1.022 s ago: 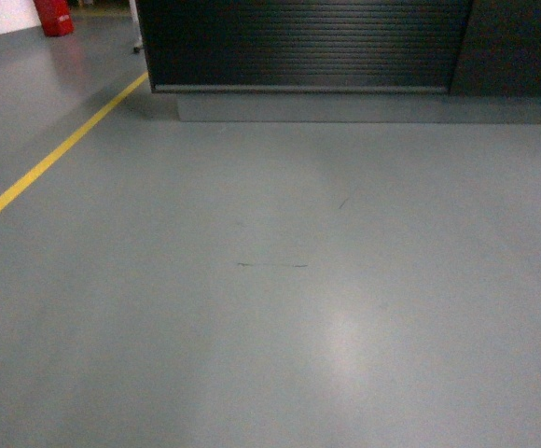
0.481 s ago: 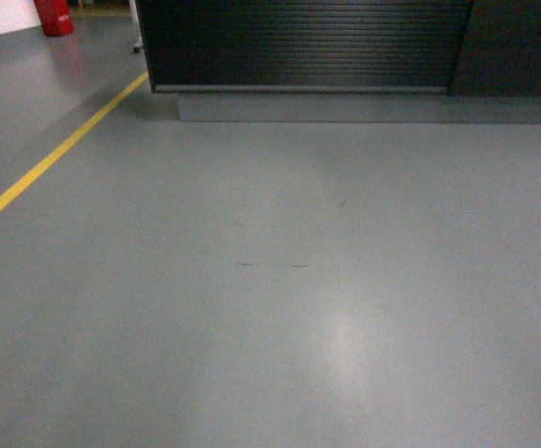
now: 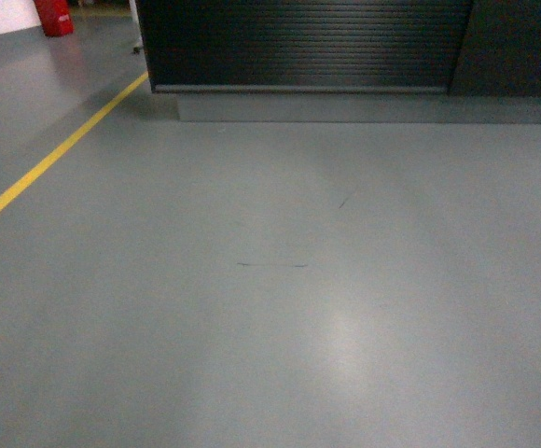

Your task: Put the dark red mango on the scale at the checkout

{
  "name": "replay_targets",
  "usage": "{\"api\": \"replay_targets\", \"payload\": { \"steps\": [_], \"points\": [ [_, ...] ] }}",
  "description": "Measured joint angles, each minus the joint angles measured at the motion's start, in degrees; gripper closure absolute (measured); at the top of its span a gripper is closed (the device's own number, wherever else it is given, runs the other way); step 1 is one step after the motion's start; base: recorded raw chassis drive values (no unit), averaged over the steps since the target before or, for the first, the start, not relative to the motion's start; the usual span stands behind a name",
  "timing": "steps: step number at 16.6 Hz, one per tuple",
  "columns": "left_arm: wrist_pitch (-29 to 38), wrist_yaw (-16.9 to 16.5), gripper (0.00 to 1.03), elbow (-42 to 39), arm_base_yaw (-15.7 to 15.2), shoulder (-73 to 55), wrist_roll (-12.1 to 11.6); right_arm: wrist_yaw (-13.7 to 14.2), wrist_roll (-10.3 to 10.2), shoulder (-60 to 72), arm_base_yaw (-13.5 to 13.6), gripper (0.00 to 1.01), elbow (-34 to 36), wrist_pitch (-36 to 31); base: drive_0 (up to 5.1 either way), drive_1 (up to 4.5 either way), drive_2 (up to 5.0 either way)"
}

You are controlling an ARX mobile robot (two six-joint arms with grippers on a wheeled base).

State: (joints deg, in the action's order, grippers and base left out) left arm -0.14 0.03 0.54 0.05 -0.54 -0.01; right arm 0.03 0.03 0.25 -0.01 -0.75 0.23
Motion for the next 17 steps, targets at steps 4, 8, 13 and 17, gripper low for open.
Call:
{"api": "replay_targets", "payload": {
  "steps": [4, 8, 13, 17],
  "points": [
    [0.02, 0.0, 0.05, 0.0, 0.0, 0.0, 0.0, -0.02, 0.0, 0.0, 0.0, 0.03, 0.0, -0.04, 0.0, 1.66, -1.7],
    [0.02, 0.0, 0.05, 0.0, 0.0, 0.0, 0.0, 0.0, 0.0, 0.0, 0.0, 0.03, 0.0, -0.09, -0.1, 4.19, -4.3],
    [0.07, 0.0, 0.05, 0.0, 0.0, 0.0, 0.0, 0.0, 0.02, 0.02, 0.0, 0.03, 0.0, 0.2, -0.1, 4.28, -4.4],
    [0.0, 0.0, 0.05, 0.0, 0.0, 0.0, 0.0, 0.0, 0.0, 0.0, 0.0, 0.03, 0.0, 0.02, 0.0, 4.3, -4.4]
  ]
}}
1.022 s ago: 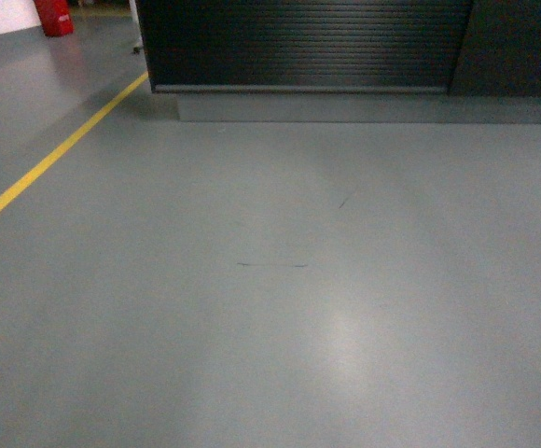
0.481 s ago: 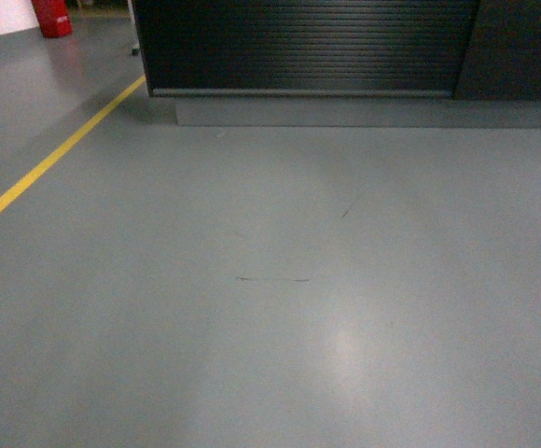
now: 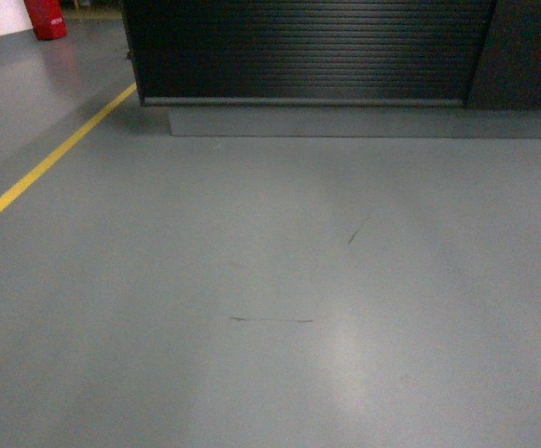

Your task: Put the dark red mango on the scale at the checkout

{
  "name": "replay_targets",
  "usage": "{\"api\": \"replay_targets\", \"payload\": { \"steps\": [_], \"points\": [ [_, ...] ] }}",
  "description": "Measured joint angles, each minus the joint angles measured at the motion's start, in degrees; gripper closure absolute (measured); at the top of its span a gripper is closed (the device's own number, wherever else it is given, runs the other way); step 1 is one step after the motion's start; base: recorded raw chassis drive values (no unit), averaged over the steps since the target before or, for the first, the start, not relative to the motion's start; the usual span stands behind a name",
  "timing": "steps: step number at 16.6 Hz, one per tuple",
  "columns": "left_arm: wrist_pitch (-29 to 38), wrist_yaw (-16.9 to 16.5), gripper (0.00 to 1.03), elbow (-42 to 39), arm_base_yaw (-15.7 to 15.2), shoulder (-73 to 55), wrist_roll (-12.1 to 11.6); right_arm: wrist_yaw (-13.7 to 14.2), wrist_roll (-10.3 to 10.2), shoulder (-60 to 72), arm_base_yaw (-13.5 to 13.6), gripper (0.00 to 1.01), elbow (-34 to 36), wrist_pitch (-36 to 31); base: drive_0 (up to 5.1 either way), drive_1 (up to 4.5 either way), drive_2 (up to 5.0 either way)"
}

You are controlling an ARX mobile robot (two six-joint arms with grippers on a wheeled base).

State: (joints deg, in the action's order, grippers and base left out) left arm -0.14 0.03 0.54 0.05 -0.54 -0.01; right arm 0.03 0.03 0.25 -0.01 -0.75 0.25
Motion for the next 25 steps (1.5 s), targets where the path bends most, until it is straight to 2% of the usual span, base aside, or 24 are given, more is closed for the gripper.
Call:
{"api": "replay_targets", "payload": {
  "steps": [25],
  "points": [
    [-0.11, -0.02, 0.05, 0.0, 0.0, 0.0, 0.0, -0.02, 0.0, 0.02, 0.0, 0.03, 0.0, -0.02, 0.0, 4.3, -4.4]
  ]
}}
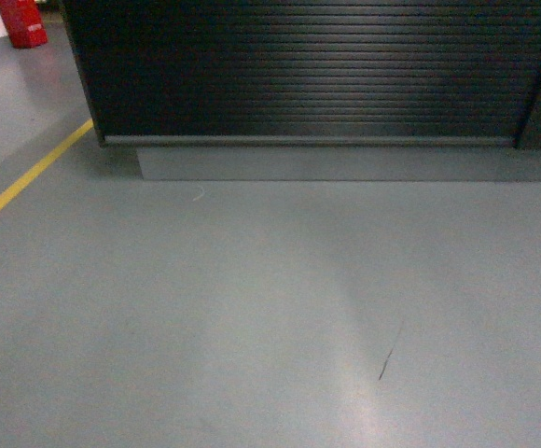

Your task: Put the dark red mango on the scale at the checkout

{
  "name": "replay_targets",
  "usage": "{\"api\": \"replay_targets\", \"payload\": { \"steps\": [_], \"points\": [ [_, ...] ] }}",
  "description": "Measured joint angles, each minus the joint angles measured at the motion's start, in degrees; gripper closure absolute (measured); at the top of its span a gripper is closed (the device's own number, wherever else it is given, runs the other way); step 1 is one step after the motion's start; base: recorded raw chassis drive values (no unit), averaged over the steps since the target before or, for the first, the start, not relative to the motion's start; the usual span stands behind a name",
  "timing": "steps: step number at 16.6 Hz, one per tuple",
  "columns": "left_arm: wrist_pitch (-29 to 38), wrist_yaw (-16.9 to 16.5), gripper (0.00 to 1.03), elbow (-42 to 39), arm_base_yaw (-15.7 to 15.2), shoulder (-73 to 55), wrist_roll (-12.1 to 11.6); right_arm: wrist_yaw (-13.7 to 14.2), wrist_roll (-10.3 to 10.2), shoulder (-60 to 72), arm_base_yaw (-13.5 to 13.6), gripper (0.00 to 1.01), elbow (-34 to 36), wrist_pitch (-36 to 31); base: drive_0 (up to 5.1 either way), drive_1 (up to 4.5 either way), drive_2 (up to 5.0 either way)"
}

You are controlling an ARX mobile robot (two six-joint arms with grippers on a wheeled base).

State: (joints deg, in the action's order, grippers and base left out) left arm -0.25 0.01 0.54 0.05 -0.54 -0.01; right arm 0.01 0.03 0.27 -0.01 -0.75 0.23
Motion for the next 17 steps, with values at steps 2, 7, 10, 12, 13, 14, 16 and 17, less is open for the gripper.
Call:
{"api": "replay_targets", "payload": {
  "steps": [2, 7, 10, 12, 13, 14, 16, 17],
  "points": [
    [-0.17, 0.07, 0.05, 0.0, 0.0, 0.0, 0.0, 0.0, 0.0, 0.0, 0.0, 0.03, 0.0, 0.09, 0.0, 4.29, -4.4],
    [0.09, 0.0, 0.05, 0.0, 0.0, 0.0, 0.0, 0.0, 0.0, 0.0, 0.0, 0.03, 0.0, 0.0, 0.0, 4.3, -4.4],
    [-0.15, 0.02, 0.05, 0.0, 0.0, 0.0, 0.0, 0.0, 0.0, -0.02, 0.0, 0.03, 0.0, 0.07, 0.0, 4.31, -4.4],
    [0.15, 0.02, 0.05, 0.0, 0.0, 0.0, 0.0, 0.0, 0.0, 0.0, 0.0, 0.03, 0.0, -0.11, 0.0, 4.31, -4.4],
    [0.07, 0.02, 0.05, 0.0, 0.0, 0.0, 0.0, 0.0, 0.0, -0.02, 0.0, 0.03, 0.0, 0.0, 0.0, 4.31, -4.4],
    [0.22, 0.02, 0.05, 0.0, 0.0, 0.0, 0.0, 0.0, 0.0, 0.0, 0.0, 0.03, 0.0, 0.0, 0.0, 4.31, -4.4],
    [0.07, 0.0, 0.05, 0.0, 0.0, 0.0, 0.0, -0.02, 0.0, 0.0, 0.0, 0.03, 0.0, 0.02, 0.0, 4.31, -4.4],
    [0.24, 0.04, 0.05, 0.0, 0.0, 0.0, 0.0, 0.0, 0.0, 0.0, 0.0, 0.03, 0.0, -0.09, 0.0, 4.31, -4.4]
  ]
}}
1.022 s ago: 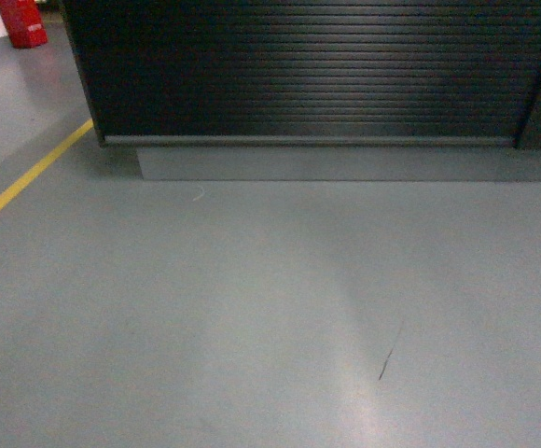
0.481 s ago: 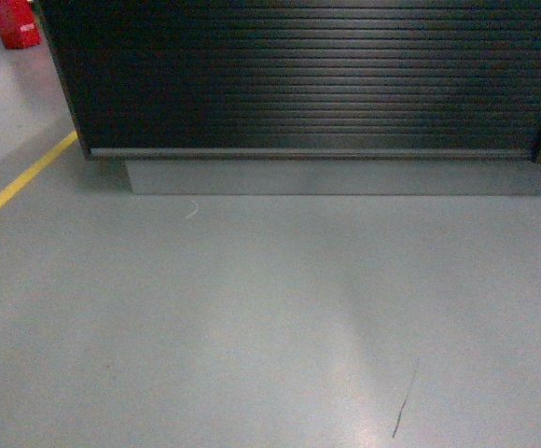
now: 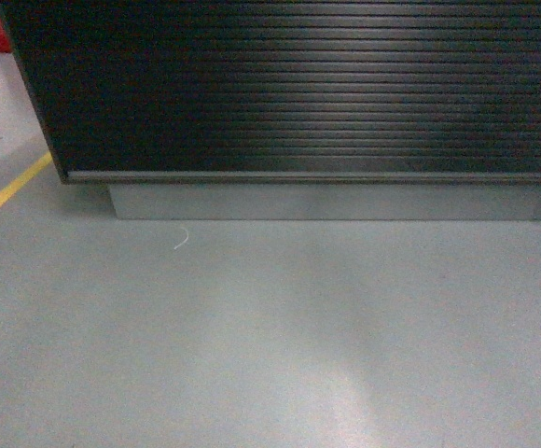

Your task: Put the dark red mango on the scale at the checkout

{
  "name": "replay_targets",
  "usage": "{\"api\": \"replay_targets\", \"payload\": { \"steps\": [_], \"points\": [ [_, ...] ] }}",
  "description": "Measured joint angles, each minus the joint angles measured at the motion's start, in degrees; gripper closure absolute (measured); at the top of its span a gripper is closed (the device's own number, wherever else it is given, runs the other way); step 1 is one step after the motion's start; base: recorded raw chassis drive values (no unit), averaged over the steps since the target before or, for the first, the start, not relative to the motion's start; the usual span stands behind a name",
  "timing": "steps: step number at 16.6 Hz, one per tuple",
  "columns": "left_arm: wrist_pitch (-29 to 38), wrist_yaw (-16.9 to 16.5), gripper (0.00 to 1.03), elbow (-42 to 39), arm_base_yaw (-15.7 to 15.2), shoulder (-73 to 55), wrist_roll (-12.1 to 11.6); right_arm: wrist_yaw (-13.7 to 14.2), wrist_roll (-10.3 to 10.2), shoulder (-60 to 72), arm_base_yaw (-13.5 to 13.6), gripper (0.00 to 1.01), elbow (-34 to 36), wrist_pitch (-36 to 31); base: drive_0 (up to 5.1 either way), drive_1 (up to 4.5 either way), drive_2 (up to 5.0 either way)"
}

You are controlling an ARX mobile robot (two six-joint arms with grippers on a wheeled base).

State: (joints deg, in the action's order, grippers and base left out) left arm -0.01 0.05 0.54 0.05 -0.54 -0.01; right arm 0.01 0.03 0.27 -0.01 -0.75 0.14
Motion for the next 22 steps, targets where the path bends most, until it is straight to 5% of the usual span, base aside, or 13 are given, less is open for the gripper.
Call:
{"api": "replay_targets", "payload": {
  "steps": [22],
  "points": [
    [-0.2, 0.0, 0.05, 0.0, 0.0, 0.0, 0.0, 0.0, 0.0, 0.0, 0.0, 0.03, 0.0, 0.13, 0.0, 4.21, -4.3]
  ]
}}
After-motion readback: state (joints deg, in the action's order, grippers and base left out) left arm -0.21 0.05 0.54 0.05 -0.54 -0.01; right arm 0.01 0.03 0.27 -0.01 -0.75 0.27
